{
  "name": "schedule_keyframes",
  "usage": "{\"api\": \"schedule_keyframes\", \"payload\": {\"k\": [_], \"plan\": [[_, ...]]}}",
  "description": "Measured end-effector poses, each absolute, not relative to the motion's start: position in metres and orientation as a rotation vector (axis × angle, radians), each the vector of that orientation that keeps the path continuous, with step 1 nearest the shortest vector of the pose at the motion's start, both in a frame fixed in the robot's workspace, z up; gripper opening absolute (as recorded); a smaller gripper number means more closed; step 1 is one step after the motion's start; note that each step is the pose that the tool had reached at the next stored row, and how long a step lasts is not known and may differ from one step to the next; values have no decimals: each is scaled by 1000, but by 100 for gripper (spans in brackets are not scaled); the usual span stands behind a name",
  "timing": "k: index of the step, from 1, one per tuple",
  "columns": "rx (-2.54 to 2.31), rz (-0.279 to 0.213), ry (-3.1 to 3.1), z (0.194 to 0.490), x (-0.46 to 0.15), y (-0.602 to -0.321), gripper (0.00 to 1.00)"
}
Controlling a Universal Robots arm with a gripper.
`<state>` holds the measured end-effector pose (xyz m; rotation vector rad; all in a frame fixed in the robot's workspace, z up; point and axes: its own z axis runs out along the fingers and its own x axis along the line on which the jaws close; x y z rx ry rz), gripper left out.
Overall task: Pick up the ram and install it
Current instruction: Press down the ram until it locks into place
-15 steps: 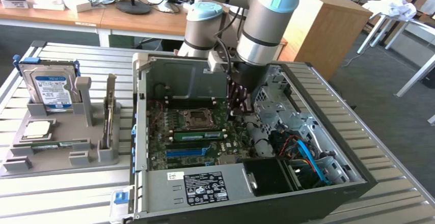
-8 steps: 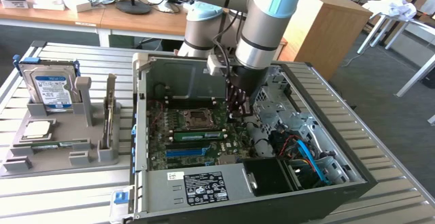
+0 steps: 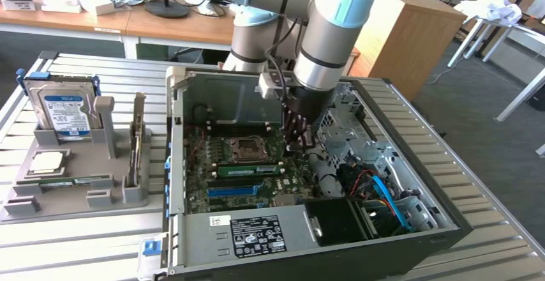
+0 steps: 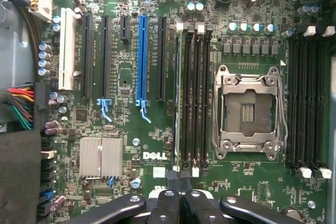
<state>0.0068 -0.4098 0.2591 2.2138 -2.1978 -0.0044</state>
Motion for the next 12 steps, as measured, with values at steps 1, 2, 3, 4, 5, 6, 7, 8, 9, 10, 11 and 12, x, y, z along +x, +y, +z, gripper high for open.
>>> {"api": "schedule_keyframes", "payload": {"k": [1, 2, 3, 4, 5, 6, 7, 8, 9, 10, 11, 12], "plan": [[2214, -4, -2198, 258, 7, -410, 10], [2214, -4, -2198, 257, 7, -410, 10], [2214, -4, -2198, 256, 7, -410, 10], [2214, -4, -2198, 255, 7, -410, 10], [2214, -4, -2198, 255, 7, -410, 10], [2214, -4, -2198, 254, 7, -410, 10], [2214, -4, -2198, 253, 7, -410, 10], [2214, -4, -2198, 252, 7, -410, 10], [2214, -4, -2198, 251, 7, -410, 10], [2214, -4, -2198, 250, 7, -410, 10], [2214, -4, -2198, 249, 7, -410, 10], [2214, -4, -2198, 248, 7, -410, 10]]}}
